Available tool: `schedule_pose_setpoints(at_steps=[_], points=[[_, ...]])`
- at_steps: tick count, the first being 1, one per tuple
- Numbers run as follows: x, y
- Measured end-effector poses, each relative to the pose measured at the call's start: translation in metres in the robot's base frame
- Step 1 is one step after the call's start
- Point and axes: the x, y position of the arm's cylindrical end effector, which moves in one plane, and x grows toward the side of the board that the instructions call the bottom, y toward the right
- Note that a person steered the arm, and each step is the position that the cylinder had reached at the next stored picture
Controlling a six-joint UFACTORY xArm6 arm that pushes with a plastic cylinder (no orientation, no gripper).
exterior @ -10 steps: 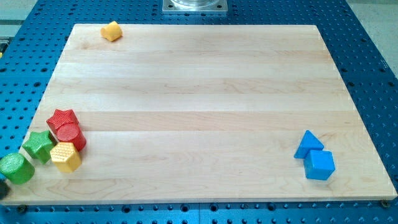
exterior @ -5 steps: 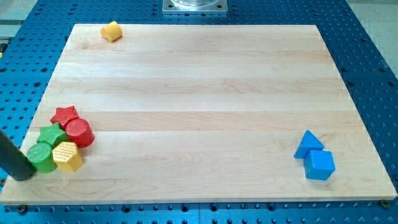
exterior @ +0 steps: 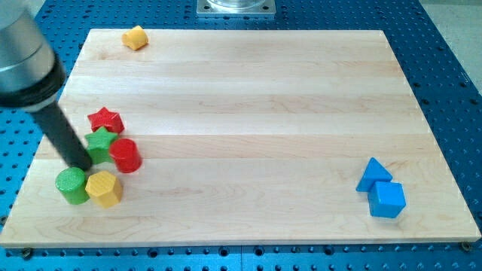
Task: Push the red star vertically to the green star
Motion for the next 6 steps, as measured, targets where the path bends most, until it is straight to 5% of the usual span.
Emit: schedule_pose_setpoints(at_steps=[2,4,6], points=[[-0.007,0.023],[-0.13,-0.005],[-0.142,0.018]])
